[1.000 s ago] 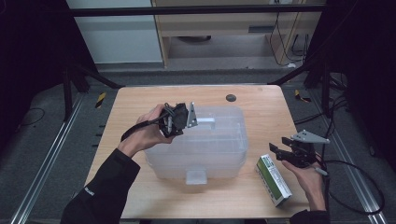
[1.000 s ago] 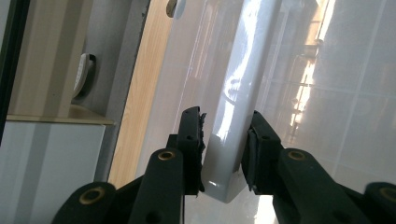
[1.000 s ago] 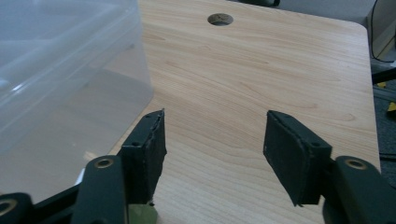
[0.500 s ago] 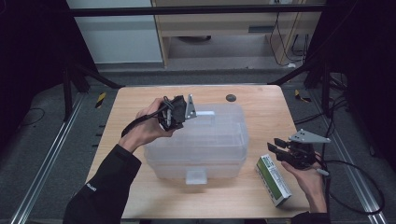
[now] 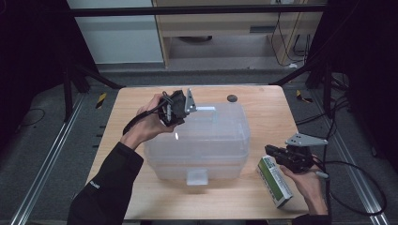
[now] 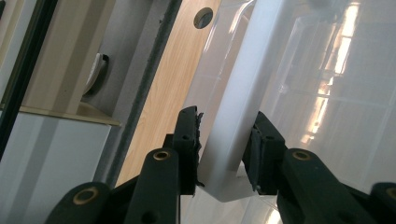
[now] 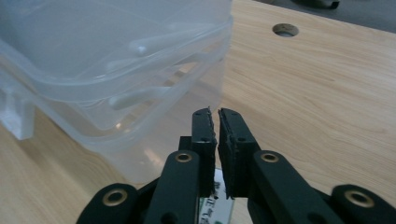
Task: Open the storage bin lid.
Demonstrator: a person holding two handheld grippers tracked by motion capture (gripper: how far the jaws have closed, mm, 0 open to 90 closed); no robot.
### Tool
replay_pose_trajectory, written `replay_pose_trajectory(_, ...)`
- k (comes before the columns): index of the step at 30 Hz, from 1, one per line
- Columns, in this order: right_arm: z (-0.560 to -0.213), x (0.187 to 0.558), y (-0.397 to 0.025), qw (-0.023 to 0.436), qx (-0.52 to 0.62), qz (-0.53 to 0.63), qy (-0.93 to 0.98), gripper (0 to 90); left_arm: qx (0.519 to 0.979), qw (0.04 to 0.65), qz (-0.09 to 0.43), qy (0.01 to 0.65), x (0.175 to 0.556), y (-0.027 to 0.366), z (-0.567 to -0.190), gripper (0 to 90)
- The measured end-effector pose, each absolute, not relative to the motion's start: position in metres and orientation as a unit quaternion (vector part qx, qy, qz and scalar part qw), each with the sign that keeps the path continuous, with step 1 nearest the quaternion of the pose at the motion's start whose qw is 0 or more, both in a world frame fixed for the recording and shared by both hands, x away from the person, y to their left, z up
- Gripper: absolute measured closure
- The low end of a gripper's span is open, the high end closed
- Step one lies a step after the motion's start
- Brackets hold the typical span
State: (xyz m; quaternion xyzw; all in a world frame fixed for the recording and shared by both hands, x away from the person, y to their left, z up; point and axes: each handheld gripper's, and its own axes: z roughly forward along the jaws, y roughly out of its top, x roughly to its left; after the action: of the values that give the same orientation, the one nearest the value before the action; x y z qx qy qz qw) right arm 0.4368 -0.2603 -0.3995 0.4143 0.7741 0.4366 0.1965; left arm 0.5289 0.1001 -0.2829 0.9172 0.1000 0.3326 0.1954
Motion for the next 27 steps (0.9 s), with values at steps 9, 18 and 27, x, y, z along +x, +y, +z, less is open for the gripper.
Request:
replay_pose_trajectory(9, -0.399, 0.436, -0.248, 0.181, 0.398, 0.443, 0.783, 90.0, 0.914, 0.203, 0.333, 0.110, 0.534, 0.101, -0.281, 67.2)
replay_pose_trajectory(18, -0.401, 0.436, -0.237, 0.170, 0.390, 0.444, 0.789, 90.0, 0.912, 0.206, 0.336, 0.118, 0.539, 0.101, -0.279, 66.9)
replay_pose_trajectory(27, -0.404, 0.438, -0.222, 0.159, 0.378, 0.453, 0.791, 90.0, 0.910, 0.206, 0.338, 0.123, 0.542, 0.100, -0.278, 66.6)
